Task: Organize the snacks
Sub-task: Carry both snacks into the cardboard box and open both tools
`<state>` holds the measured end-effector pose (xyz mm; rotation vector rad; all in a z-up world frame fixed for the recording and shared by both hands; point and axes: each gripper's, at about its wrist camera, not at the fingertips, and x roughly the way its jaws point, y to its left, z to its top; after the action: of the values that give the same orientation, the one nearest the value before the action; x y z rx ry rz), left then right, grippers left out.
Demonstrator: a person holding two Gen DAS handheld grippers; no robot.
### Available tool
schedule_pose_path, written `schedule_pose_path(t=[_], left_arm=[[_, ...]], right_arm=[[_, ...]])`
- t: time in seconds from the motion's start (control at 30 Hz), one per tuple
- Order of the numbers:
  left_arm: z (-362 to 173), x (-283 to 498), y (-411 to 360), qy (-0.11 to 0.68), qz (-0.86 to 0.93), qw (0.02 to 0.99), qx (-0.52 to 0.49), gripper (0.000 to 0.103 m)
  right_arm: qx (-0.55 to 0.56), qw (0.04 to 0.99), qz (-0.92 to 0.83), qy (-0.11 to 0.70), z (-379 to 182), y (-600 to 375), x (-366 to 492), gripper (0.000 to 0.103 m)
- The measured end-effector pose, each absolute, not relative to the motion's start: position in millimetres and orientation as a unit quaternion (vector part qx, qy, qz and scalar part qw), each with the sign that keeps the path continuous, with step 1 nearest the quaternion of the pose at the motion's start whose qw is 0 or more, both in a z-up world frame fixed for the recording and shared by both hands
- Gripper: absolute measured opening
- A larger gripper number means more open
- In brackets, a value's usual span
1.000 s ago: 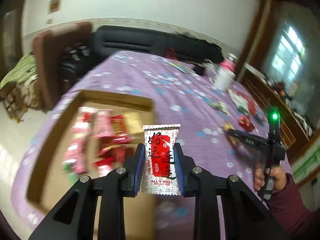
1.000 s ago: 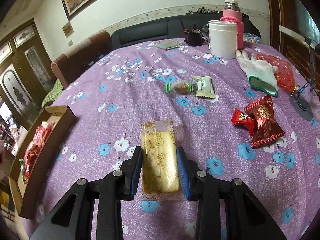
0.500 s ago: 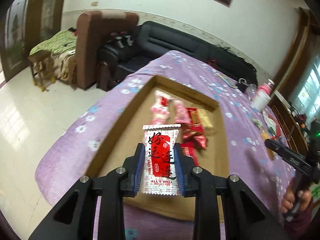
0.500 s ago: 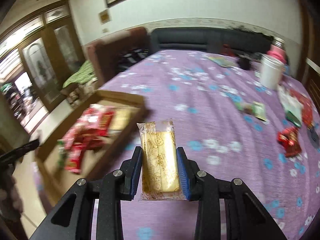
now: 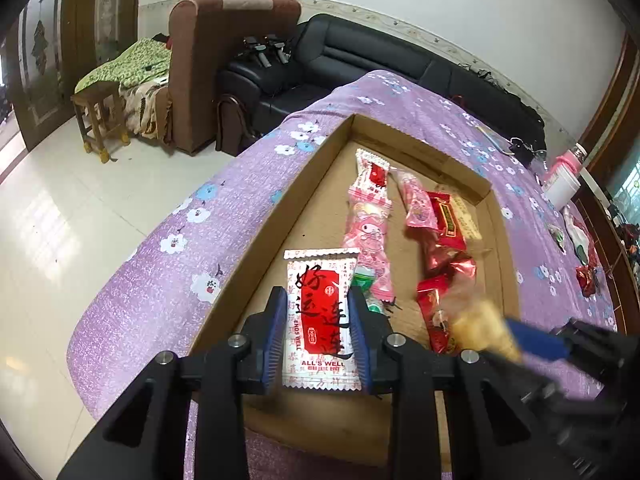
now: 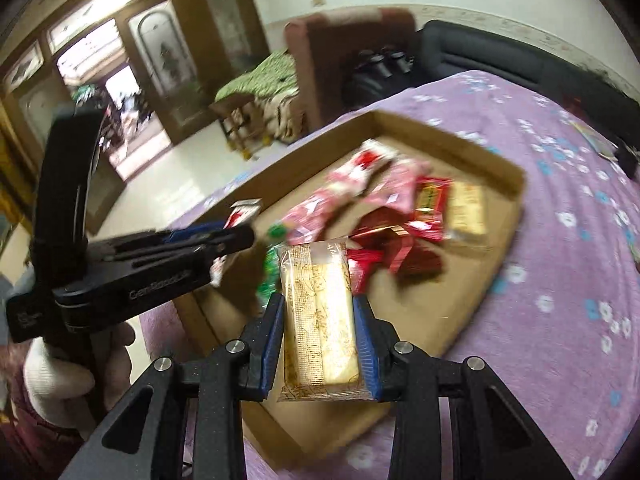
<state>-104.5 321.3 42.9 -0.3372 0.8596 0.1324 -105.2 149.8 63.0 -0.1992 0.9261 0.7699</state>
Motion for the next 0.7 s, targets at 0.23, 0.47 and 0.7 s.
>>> schedule_pose_path(t=[0.23, 0.47, 0.7], left_arm=[[55.9, -115.3, 329.0, 0.394, 0.074, 0.898, -0.182, 0.062], [79.8, -127.5, 316.7, 0.368, 0.116, 0.912, -0.140, 0.077], [97.5, -134.2, 283.5, 0.350, 0.124, 0.925, -0.083, 0.084]], right_arm=[[-0.148, 0.817, 0.359, 0.427, 43.6, 176.3, -115.8, 0.039], [-0.118, 0.833, 0.357, 0.407, 61.7, 154.7, -121.6, 0.050], [-0.096, 0.858, 0.329, 0.382, 81.5, 116.7, -130.0, 0.057]])
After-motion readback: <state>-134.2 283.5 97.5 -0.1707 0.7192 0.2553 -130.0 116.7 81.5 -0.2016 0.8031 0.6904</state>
